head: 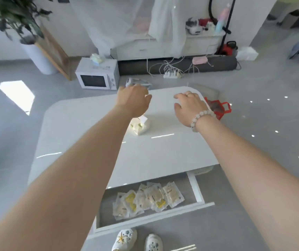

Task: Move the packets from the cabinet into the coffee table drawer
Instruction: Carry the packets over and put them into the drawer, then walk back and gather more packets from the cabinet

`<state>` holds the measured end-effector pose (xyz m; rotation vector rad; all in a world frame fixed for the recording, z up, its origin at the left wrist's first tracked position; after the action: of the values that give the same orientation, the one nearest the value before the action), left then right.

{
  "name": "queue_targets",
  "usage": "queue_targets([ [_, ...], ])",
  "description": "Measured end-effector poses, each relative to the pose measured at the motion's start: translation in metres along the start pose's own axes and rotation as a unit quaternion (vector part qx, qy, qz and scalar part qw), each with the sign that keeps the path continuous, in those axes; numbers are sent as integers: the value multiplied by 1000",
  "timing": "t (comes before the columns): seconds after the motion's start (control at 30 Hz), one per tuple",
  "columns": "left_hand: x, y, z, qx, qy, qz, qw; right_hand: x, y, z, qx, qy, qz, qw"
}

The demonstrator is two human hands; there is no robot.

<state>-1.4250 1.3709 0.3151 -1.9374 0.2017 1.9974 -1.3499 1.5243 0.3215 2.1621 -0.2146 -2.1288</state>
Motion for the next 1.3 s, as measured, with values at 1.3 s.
queue_targets([
  [1.3, -184, 550, -827, -818, -44, 73, 569, 94, 928, -375, -798, 70, 54, 596],
])
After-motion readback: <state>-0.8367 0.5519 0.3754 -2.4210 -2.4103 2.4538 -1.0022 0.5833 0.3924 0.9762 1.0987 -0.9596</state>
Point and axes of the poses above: each hand's wrist, its own z-axis towards the middle knuckle, its own x-axis out of the palm, y = z × x, the point moved 1 cm from there along z, towards the middle knuckle, and after that the axes turned 8 degrees about -x, right-handed, at the moved point
